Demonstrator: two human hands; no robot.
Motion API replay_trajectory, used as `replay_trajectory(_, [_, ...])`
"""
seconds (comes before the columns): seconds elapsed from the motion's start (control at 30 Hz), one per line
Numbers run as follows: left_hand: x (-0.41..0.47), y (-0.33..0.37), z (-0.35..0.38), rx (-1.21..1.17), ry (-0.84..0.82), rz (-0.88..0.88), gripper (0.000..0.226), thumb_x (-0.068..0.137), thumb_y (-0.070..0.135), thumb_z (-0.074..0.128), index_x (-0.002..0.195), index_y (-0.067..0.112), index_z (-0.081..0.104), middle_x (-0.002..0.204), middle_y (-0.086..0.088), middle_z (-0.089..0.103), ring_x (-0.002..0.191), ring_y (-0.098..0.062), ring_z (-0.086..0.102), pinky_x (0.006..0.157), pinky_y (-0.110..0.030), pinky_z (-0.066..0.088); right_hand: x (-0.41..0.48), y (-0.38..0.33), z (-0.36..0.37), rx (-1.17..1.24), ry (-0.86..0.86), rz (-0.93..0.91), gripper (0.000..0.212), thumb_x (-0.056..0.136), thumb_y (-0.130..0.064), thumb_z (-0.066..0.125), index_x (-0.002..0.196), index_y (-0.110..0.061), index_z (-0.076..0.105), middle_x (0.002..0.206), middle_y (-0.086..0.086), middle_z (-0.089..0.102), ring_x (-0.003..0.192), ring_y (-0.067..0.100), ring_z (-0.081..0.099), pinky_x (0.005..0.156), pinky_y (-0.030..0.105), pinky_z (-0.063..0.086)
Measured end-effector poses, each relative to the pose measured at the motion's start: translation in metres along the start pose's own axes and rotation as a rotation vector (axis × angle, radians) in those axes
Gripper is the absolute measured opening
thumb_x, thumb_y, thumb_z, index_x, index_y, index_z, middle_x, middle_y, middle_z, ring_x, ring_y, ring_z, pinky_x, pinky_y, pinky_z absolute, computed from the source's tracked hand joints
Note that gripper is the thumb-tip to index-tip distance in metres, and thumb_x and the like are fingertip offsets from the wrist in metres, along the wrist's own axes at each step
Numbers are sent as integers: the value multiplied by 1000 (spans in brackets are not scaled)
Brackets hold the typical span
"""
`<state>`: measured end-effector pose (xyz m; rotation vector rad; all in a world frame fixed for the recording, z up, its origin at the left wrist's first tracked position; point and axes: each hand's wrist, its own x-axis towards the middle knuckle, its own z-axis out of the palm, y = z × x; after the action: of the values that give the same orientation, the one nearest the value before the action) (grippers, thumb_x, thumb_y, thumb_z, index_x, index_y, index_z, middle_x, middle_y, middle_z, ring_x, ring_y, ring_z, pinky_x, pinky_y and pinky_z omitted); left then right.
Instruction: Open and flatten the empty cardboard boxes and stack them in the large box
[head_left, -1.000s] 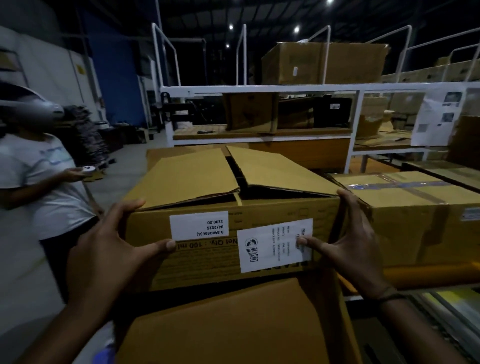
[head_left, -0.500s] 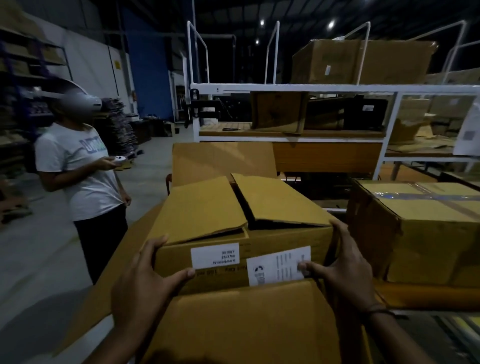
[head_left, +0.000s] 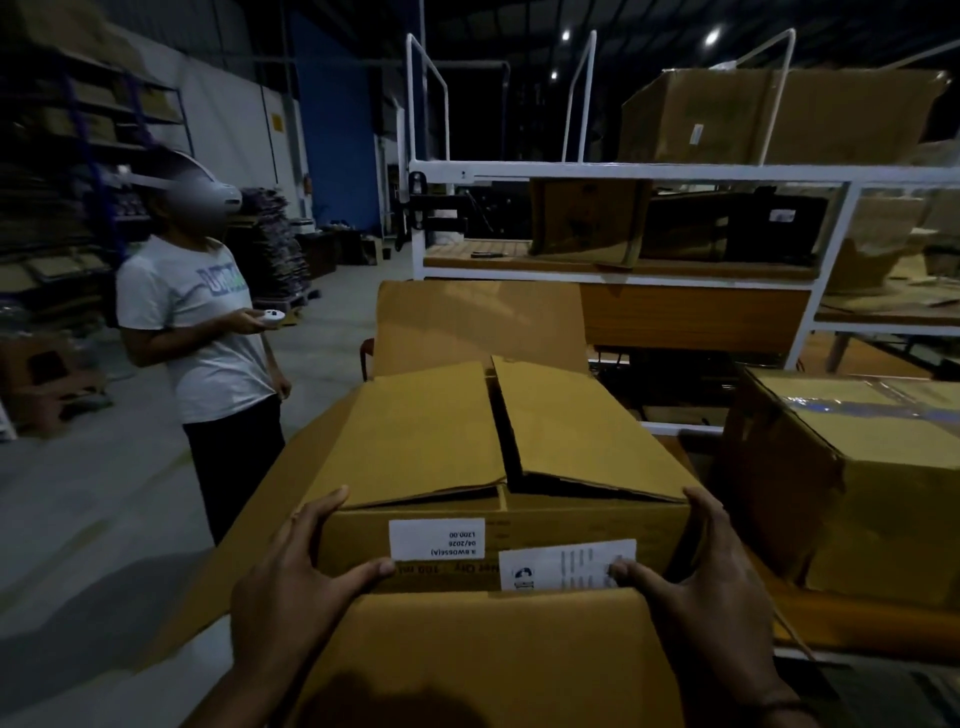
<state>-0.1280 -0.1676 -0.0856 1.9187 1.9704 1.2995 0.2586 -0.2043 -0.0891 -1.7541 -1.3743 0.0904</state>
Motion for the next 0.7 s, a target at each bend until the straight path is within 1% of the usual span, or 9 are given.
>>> replay_trajectory(0.13, [14, 1, 6, -14, -39, 60, 95, 51, 74, 85, 137, 52, 52, 136, 7, 64, 111, -23, 66, 74, -36, 56, -7, 2, -2, 7, 24, 62, 119, 56, -65, 89, 151, -47, 20, 153, 9, 47, 131, 37, 51, 98, 56, 50])
replay_trajectory(0.27, [37, 9, 20, 4, -67, 128, 95, 53, 79, 81, 138, 48, 52, 136, 10, 63, 111, -19, 66, 76, -38, 59, 4, 7, -5, -58, 69, 57, 116, 57, -66, 88, 151, -42, 25, 148, 11, 52, 128, 37, 54, 93, 53, 51])
replay_trajectory(0.33, [44, 11, 26, 9, -80, 131, 97, 52, 83, 79, 138, 48, 52, 135, 10, 64, 109, -19, 66, 75, -37, 59, 10, 10, -5, -75, 76, 58, 114, 58, -64, 89, 151, -40, 27, 146, 12, 53, 127, 37, 55, 91, 52, 52])
replay_trajectory(0.4, [46, 9, 29, 16, -80, 148, 99, 51, 88, 75, 138, 47, 51, 134, 10, 64, 109, -19, 66, 76, -39, 59, 13, 12, -4, -98, 72, 59, 113, 57, -65, 89, 149, -39, 28, 144, 10, 54, 125, 36, 56, 89, 52, 54])
replay_trajectory(0.53, [46, 5, 33, 27, -83, 149, 96, 53, 83, 79, 137, 47, 50, 133, 9, 63, 110, -19, 64, 81, -44, 57, 14, 18, -5, -108, 50, 57, 112, 54, -74, 84, 145, -39, 30, 136, 10, 57, 116, 35, 60, 82, 53, 57])
replay_trajectory(0.6, [43, 7, 33, 37, -84, 145, 95, 52, 81, 79, 136, 48, 49, 135, 9, 63, 112, -20, 64, 80, -42, 55, 15, 19, -6, -124, 55, 57, 111, 52, -79, 81, 144, -39, 31, 134, 9, 57, 113, 35, 61, 80, 53, 58])
replay_trajectory(0.7, [41, 9, 32, 54, -90, 142, 93, 54, 78, 82, 136, 47, 50, 137, 8, 62, 114, -23, 64, 75, -36, 45, 15, 18, -6, -152, 57, 41, 111, 51, -81, 76, 143, -37, 32, 132, 10, 58, 110, 34, 62, 78, 49, 58])
